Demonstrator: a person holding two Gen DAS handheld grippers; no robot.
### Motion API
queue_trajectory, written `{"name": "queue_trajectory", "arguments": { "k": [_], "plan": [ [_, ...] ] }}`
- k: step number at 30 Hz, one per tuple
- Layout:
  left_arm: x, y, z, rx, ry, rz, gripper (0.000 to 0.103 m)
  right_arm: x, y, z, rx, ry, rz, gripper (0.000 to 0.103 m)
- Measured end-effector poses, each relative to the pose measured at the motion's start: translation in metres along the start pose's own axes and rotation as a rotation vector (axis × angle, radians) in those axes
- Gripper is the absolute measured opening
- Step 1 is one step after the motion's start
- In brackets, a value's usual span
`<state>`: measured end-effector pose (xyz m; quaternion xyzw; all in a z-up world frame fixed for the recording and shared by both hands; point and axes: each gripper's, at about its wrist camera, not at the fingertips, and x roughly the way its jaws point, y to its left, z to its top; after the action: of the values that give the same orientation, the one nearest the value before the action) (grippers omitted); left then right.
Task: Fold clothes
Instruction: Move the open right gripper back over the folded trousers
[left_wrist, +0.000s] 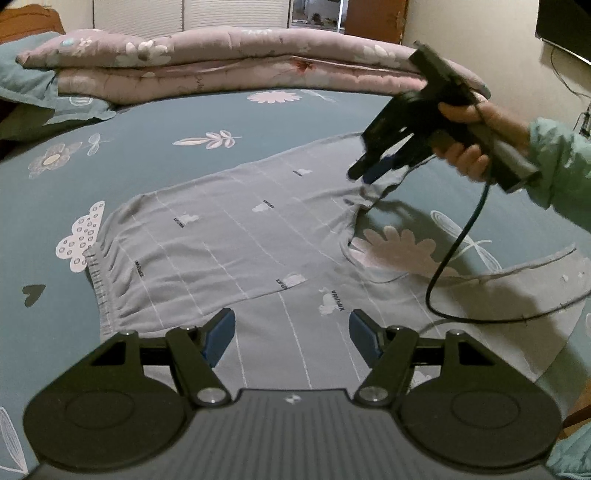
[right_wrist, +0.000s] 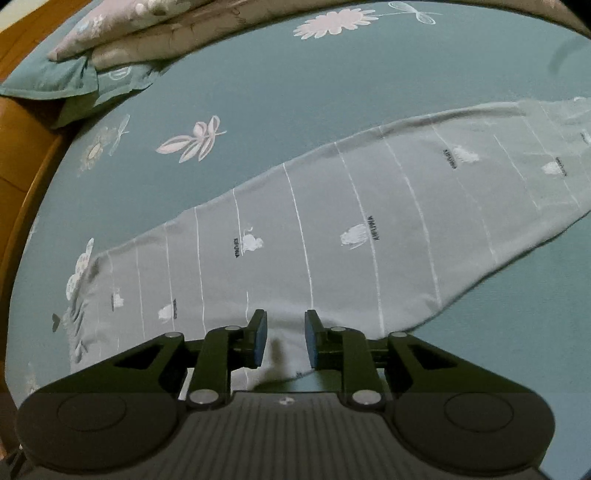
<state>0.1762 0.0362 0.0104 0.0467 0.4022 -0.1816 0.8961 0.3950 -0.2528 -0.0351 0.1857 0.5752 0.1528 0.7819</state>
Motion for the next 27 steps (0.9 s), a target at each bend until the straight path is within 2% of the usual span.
{"name": "queue_trajectory", "arguments": {
  "k": [2, 6, 7, 10, 12, 14, 15, 16, 18, 21, 23, 25, 27],
  "plan": [
    [0.0, -0.004, 0.0, 0.009, 0.005, -0.002, 0.068, 0.018, -0.002, -0.006, 0.035, 0.046, 0.029, 0.026],
    [-0.001, -0.009, -0.001, 0.017, 0.019, -0.013, 0.069, 0.013, 0.0, -0.017, 0.014, 0.049, 0.036, 0.026],
    [-0.001, -0.009, -0.002, 0.017, 0.024, -0.015, 0.069, 0.007, 0.001, -0.017, 0.01, 0.044, 0.037, 0.026],
    [0.001, -0.009, 0.0, 0.022, 0.027, -0.006, 0.069, -0.008, 0.008, -0.01, -0.027, -0.045, 0.033, 0.029],
    [-0.001, -0.01, 0.001, 0.026, 0.015, -0.007, 0.069, 0.001, 0.006, -0.005, -0.006, -0.057, 0.043, 0.031],
    [-0.006, -0.009, 0.001, 0.035, -0.003, -0.013, 0.069, 0.016, 0.001, -0.003, 0.023, -0.033, 0.007, 0.031],
    [-0.009, -0.008, 0.0, 0.04, -0.013, -0.017, 0.07, 0.02, -0.003, -0.006, 0.035, -0.025, -0.013, 0.027],
    [-0.011, -0.005, -0.001, 0.042, -0.016, -0.019, 0.07, 0.019, -0.009, -0.009, 0.052, -0.039, -0.007, 0.023],
    [-0.014, 0.002, -0.004, 0.043, -0.019, -0.02, 0.072, 0.012, -0.02, -0.015, 0.111, -0.048, 0.002, 0.023],
    [-0.013, 0.015, -0.008, 0.041, -0.006, -0.031, 0.072, -0.004, -0.023, -0.02, 0.164, -0.077, -0.019, 0.026],
    [-0.013, 0.024, -0.008, 0.046, -0.006, -0.035, 0.072, -0.012, -0.016, -0.019, 0.164, -0.129, -0.024, 0.03],
    [-0.015, 0.03, -0.006, 0.052, -0.016, -0.044, 0.072, -0.011, -0.012, -0.017, 0.17, -0.164, -0.064, 0.033],
    [-0.019, 0.035, -0.004, 0.051, -0.034, -0.059, 0.072, 0.0, -0.014, -0.017, 0.194, -0.146, -0.122, 0.033]
  ]
}}
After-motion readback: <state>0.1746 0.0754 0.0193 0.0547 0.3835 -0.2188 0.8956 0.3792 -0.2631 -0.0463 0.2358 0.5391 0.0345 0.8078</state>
